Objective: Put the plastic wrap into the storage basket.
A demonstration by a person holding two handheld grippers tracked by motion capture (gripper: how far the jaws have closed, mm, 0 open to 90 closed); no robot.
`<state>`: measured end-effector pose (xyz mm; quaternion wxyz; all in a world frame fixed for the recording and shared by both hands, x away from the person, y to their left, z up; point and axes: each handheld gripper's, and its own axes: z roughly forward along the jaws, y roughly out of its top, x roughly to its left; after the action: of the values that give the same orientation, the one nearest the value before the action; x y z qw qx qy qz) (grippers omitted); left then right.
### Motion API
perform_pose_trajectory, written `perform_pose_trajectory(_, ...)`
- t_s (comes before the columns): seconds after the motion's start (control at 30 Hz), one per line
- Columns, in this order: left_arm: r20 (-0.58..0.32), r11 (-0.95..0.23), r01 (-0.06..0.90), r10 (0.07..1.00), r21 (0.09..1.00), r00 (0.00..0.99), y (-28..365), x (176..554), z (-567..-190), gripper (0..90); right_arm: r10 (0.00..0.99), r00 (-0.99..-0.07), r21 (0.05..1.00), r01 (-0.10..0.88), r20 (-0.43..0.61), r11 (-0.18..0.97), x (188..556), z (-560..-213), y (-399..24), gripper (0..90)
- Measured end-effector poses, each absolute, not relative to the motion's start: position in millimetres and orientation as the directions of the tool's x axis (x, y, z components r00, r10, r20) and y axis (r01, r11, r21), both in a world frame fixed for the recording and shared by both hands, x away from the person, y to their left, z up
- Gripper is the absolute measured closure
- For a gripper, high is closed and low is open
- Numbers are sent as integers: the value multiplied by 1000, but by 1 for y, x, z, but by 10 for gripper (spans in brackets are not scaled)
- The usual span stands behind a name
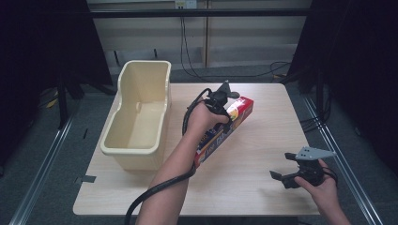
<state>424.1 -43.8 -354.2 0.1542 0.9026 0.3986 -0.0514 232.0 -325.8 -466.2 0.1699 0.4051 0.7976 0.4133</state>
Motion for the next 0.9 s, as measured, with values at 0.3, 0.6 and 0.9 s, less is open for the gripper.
perform_pose_trajectory(0.3, -211, -615, 755, 726, 228, 655, -35, 425, -329, 413, 785, -616, 796, 505, 62, 333, 233, -467, -325, 40)
perform_pose_trajectory(0.6, -191, -589, 774, 753, 232, 630, -24, 427, -307, 412, 783, -619, 790, 510, 64, 340, 232, -467, -324, 40)
perform_pose_trajectory(0.9, -202, -557, 798, 775, 232, 599, -15, 429, -292, 412, 781, -621, 788, 513, 68, 339, 232, -467, -323, 40)
